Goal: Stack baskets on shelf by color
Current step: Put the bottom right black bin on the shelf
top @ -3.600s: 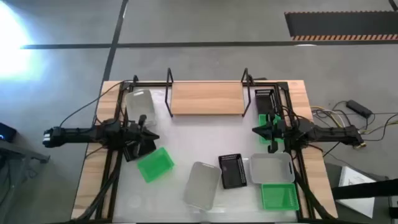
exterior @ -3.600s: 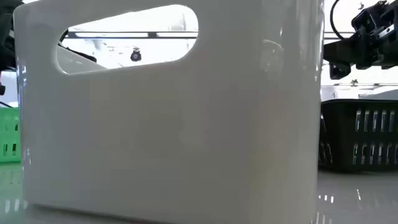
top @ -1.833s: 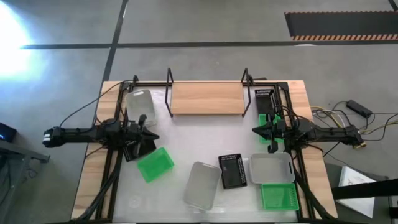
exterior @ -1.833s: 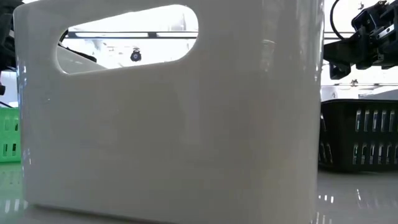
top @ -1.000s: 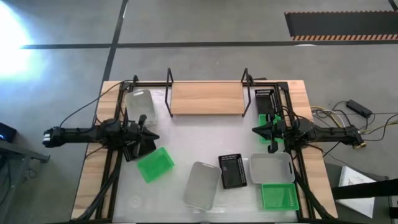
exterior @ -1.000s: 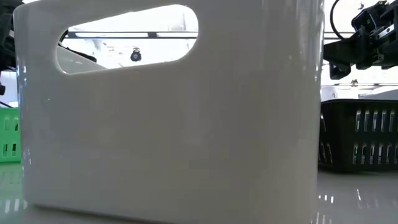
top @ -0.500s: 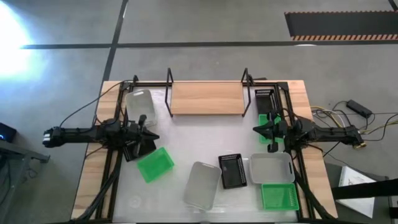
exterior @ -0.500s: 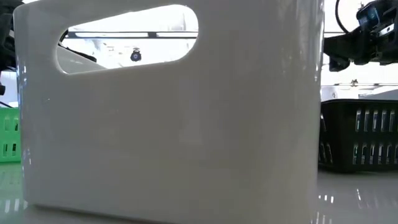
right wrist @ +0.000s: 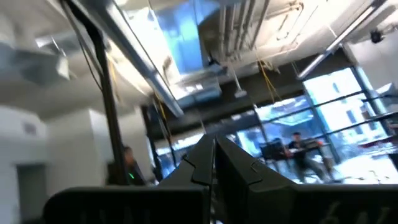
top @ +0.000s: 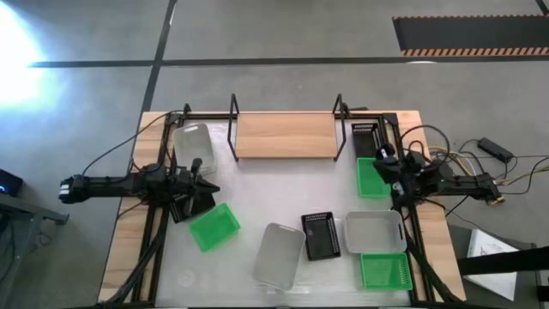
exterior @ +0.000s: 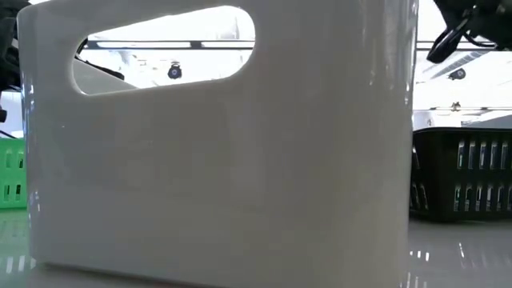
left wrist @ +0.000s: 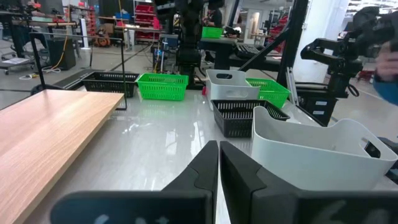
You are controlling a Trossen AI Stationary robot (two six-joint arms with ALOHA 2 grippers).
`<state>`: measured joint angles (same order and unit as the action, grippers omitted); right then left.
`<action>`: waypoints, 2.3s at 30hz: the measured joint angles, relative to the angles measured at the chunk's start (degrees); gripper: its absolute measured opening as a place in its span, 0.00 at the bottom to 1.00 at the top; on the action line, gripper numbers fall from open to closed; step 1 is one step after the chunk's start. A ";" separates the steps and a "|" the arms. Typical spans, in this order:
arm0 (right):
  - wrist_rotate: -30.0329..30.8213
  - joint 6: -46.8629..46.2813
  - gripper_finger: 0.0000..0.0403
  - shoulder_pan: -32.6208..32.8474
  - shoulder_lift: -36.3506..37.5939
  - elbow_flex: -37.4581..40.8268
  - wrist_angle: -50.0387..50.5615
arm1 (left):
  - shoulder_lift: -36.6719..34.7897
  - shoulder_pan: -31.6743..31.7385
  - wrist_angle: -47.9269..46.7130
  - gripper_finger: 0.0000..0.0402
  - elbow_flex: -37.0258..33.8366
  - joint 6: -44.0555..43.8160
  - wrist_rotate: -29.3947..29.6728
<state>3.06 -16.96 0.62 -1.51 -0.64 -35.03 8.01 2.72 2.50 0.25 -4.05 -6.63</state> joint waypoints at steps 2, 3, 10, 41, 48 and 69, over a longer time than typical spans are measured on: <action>-0.01 -3.13 0.02 -0.02 -0.01 0.00 -1.74 | 0.02 -0.01 0.00 0.00 0.00 0.01 0.02; 0.02 -3.46 0.02 0.00 -0.01 0.00 -2.78 | 0.02 -0.01 0.00 0.00 0.00 0.02 0.00; 2.35 -3.46 0.02 0.00 -2.29 0.00 -0.82 | 0.02 0.00 0.00 0.00 0.00 0.02 0.00; 2.53 1.80 0.32 27.04 -83.78 -67.63 78.61 | 0.17 -0.02 0.01 0.00 0.00 0.01 0.00; 2.49 0.84 0.49 33.41 -93.10 -78.84 84.68 | 0.70 -0.02 -0.03 0.00 0.00 0.02 0.02; 5.20 -5.30 0.28 35.85 -102.65 -78.29 83.70 | 0.60 0.00 -0.03 0.00 0.00 0.01 0.02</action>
<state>8.26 -22.26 36.47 -104.16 -78.93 48.66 8.61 2.72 2.47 0.25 -4.04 -6.61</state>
